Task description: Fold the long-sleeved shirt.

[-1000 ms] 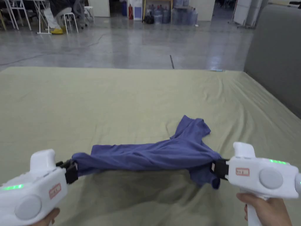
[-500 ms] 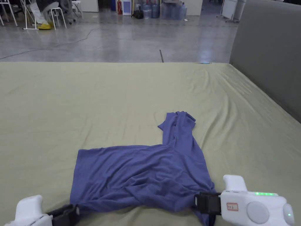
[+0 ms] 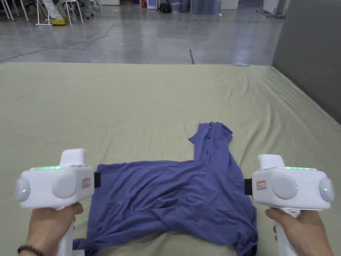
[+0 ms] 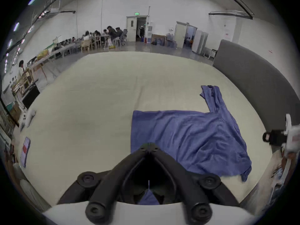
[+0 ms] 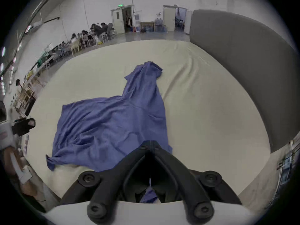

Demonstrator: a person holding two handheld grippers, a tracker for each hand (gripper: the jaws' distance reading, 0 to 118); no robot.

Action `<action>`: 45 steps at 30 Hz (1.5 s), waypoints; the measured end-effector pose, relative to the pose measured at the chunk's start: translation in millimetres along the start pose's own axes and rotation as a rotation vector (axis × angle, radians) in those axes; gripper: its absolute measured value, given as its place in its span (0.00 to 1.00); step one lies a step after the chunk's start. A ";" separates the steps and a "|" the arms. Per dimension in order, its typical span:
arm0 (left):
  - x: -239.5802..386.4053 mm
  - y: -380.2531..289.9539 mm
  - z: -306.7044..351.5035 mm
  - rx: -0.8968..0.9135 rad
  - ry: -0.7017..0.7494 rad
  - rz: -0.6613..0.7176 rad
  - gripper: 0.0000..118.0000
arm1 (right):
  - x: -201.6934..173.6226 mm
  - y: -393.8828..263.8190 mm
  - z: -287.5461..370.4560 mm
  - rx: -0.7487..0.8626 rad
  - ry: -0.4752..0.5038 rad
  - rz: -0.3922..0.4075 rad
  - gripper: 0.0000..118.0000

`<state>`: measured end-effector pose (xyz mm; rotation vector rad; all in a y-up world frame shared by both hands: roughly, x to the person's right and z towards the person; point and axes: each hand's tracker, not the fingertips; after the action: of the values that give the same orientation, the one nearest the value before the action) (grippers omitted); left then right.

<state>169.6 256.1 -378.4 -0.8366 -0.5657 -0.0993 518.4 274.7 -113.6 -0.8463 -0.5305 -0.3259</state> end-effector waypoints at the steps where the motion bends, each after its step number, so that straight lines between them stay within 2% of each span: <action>1: -1.2 12.0 -14.6 -0.029 -0.028 0.011 0.00 | -2.5 3.5 0.4 0.013 0.013 0.010 0.02; 4: -6.2 57.4 -60.9 -0.037 0.027 -0.013 0.00 | -6.1 12.4 -10.2 0.001 -0.007 0.036 0.02; 5: -11.1 69.9 -84.1 -0.077 0.046 0.015 0.26 | -5.9 16.4 -17.6 -0.030 -0.017 0.049 0.02; 6: -7.3 77.8 -95.7 -0.152 0.051 0.051 0.64 | -5.2 20.1 -24.2 -0.037 -0.018 0.039 0.02; 7: -9.0 84.3 -112.8 -0.218 0.074 0.091 0.85 | -4.9 23.0 -29.5 -0.048 -0.019 0.037 0.02; 8: -12.6 88.8 -133.4 -0.332 0.078 0.135 0.83 | -5.2 25.5 -34.6 -0.055 -0.023 0.042 0.02; 11: -18.9 95.2 -168.2 -0.403 0.075 0.199 0.82 | -2.4 29.7 -47.0 -0.074 -0.032 0.044 0.02; 17: -5.4 76.5 -201.8 -0.467 0.177 0.058 0.81 | -3.6 31.5 -67.8 -0.123 -0.040 0.060 0.02; 18: -5.1 80.0 -200.7 -0.435 0.178 0.040 0.80 | -4.3 31.4 -70.6 -0.130 -0.047 0.066 0.02; 19: -2.3 80.3 -196.9 -0.428 0.191 0.012 0.75 | -4.7 31.9 -72.6 -0.139 -0.051 0.071 0.02; 20: 1.3 82.1 -188.7 -0.411 0.218 -0.038 0.54 | -4.8 33.0 -74.7 -0.147 -0.053 0.073 0.02; 21: 3.0 84.0 -180.9 -0.391 0.239 -0.086 0.25 | -4.6 34.5 -77.0 -0.152 -0.055 0.072 0.02; 22: -0.6 90.5 -179.8 -0.379 0.191 -0.081 0.03 | -4.2 36.8 -78.7 -0.154 -0.053 0.072 0.02; 23: -4.5 93.2 -173.3 -0.387 0.204 -0.068 0.03 | -3.1 41.4 -80.9 -0.155 -0.047 0.072 0.02; 25: -7.0 96.5 -162.1 -0.389 0.095 -0.012 0.03 | 0.4 54.9 -85.7 -0.151 -0.043 0.062 0.02; 29: -8.7 108.5 -139.5 -0.325 0.106 -0.036 0.03 | 10.9 98.5 -101.0 -0.162 -0.014 0.025 0.03; 30: -9.0 112.1 -140.0 -0.324 0.091 -0.034 0.03 | 13.8 109.3 -109.6 -0.175 0.010 0.013 0.18; 32: -9.9 114.5 -137.1 -0.318 0.072 -0.028 0.03 | 18.8 125.2 -133.3 -0.223 0.002 -0.005 0.94; 33: -9.7 115.0 -136.8 -0.318 0.074 -0.027 0.03 | 19.6 130.7 -147.7 -0.276 -0.027 0.006 0.96; 35: -10.3 115.4 -141.7 -0.316 0.076 -0.030 0.03 | 18.9 138.0 -166.6 -0.296 -0.047 0.030 0.88; 38: -11.1 113.8 -144.5 -0.323 0.071 -0.027 0.03 | 25.7 146.2 -205.9 -0.396 -0.062 0.018 0.87; 41: -12.5 113.4 -147.3 -0.325 0.074 -0.023 0.03 | 29.0 146.7 -227.6 -0.404 -0.092 -0.006 0.72; 45: -13.4 113.9 -150.5 -0.325 0.066 -0.010 0.03 | 23.3 132.6 -246.8 -0.518 -0.079 -0.005 0.65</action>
<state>258.0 221.8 -542.2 -1.1424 -0.4983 -0.2314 677.6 164.2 -317.4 -1.3631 -0.5294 -0.4453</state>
